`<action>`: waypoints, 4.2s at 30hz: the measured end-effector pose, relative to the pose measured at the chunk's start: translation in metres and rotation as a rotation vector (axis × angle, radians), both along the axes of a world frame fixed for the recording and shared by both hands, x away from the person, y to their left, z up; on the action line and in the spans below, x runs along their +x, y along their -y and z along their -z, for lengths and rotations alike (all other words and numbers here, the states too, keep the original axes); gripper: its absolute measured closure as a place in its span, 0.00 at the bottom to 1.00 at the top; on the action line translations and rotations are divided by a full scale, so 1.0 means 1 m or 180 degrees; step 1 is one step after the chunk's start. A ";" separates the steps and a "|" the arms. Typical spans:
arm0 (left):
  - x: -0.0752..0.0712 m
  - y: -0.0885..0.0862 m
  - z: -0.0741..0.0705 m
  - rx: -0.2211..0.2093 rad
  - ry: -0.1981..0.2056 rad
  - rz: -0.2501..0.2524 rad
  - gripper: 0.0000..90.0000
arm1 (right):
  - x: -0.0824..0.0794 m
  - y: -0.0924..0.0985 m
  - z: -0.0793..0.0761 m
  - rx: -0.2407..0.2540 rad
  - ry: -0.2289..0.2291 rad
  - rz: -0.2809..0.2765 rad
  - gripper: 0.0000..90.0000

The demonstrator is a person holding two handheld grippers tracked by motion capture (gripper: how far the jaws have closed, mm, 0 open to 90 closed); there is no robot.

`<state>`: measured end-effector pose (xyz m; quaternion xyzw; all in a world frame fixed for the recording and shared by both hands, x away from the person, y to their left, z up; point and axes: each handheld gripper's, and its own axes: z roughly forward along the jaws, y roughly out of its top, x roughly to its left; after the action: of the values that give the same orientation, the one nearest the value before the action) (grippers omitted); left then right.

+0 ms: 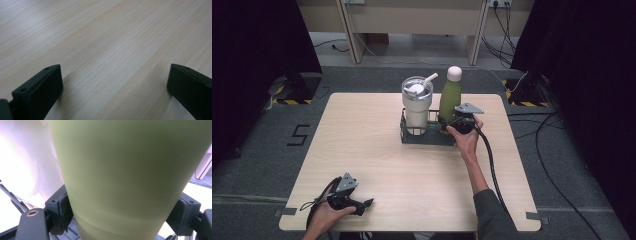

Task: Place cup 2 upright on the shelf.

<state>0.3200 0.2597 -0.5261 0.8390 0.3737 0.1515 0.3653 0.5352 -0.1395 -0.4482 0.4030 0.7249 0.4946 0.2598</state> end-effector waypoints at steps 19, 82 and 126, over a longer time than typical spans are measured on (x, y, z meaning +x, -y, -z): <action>0.000 0.000 0.000 0.0002 0.0007 -0.0001 0.00 | -0.004 0.000 0.003 -0.0093 0.0056 -0.0073 0.19; 0.000 0.000 0.000 0.0004 0.0012 -0.0004 0.00 | -0.079 0.029 -0.028 0.0047 0.0238 -0.0289 0.17; -0.001 0.000 0.000 0.0003 0.0007 -0.0008 0.00 | -0.127 0.028 -0.007 0.0184 0.0205 -0.0449 0.17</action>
<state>0.3194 0.2598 -0.5262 0.8385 0.3742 0.1531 0.3652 0.4078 -0.1677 -0.4410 0.3421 0.7282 0.5451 0.2358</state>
